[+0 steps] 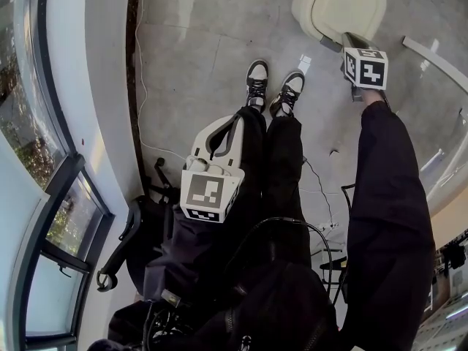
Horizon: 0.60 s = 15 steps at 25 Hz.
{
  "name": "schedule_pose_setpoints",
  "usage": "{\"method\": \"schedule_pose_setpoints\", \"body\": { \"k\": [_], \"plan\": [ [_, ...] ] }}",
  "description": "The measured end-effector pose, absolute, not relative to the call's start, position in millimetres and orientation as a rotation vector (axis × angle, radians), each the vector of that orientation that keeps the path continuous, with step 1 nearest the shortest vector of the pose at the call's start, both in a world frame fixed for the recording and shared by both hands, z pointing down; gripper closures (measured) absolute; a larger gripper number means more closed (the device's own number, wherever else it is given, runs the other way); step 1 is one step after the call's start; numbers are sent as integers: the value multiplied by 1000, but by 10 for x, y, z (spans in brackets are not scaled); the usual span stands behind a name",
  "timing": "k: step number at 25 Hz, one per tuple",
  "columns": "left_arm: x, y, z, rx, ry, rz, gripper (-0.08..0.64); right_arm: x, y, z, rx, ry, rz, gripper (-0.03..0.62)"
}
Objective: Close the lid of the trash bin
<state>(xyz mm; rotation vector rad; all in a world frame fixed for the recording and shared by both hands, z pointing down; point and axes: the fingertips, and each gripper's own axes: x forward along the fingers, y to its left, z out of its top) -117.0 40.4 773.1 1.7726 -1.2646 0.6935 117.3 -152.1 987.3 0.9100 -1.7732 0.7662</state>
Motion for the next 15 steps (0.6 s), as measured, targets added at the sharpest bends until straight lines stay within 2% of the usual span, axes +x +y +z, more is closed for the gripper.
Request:
{"method": "schedule_pose_setpoints", "body": {
  "k": [15],
  "plan": [
    [-1186,330,7743,1772,-1265,677,558,1168,-1522,9946,891,-1758,778,584]
  ]
}}
